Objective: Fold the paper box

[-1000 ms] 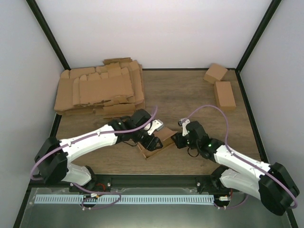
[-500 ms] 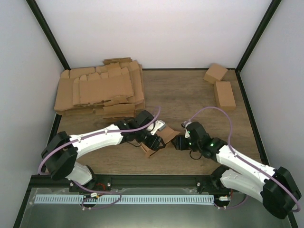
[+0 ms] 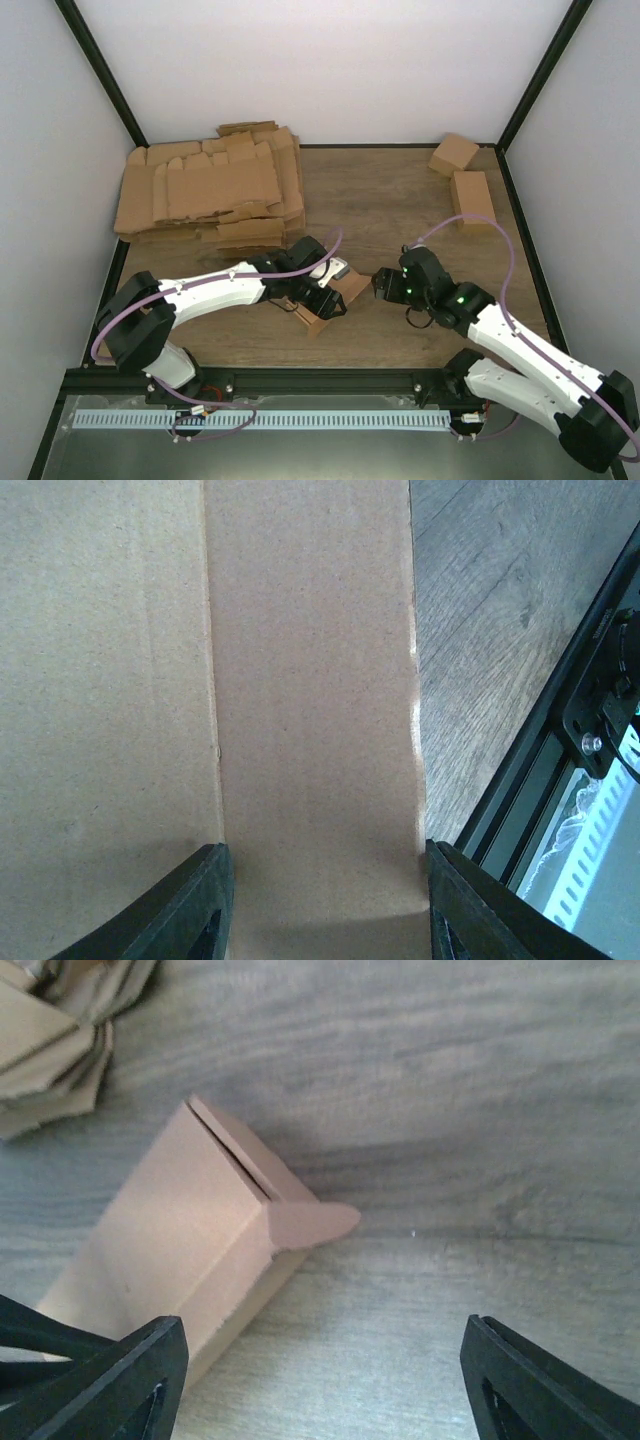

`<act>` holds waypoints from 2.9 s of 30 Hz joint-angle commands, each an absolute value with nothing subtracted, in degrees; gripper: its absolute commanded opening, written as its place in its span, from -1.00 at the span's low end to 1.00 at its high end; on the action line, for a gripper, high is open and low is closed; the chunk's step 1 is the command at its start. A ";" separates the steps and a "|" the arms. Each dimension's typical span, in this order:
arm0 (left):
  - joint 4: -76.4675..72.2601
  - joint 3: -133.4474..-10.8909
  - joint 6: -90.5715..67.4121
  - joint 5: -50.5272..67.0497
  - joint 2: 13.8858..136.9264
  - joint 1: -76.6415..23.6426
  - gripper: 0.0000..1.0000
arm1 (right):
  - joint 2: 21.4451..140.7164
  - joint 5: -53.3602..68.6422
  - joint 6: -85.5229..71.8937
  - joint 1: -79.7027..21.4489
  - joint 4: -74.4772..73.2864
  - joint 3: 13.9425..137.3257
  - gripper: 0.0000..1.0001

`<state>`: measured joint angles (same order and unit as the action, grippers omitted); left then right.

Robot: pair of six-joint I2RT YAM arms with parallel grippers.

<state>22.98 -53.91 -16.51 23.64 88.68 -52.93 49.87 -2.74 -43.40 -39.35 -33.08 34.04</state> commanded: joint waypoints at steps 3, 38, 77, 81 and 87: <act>22.33 -53.61 -16.30 23.51 89.05 -52.94 0.07 | 46.40 -10.38 -43.01 -39.87 -35.04 39.88 0.57; 22.80 -32.12 -42.08 17.69 60.69 -45.43 0.90 | 70.93 21.00 -16.95 -29.73 -16.26 41.98 0.48; 8.99 -29.05 -38.04 23.69 73.71 -34.91 0.10 | 77.76 23.42 -16.70 -29.84 -10.52 35.20 -0.01; 8.23 -30.81 -37.60 24.55 74.24 -34.57 0.13 | 74.76 25.15 -17.29 -30.10 -11.86 34.89 0.01; 8.97 -36.89 -35.70 25.70 77.45 -34.22 0.21 | 70.15 23.98 -20.68 -33.37 -13.60 33.67 0.16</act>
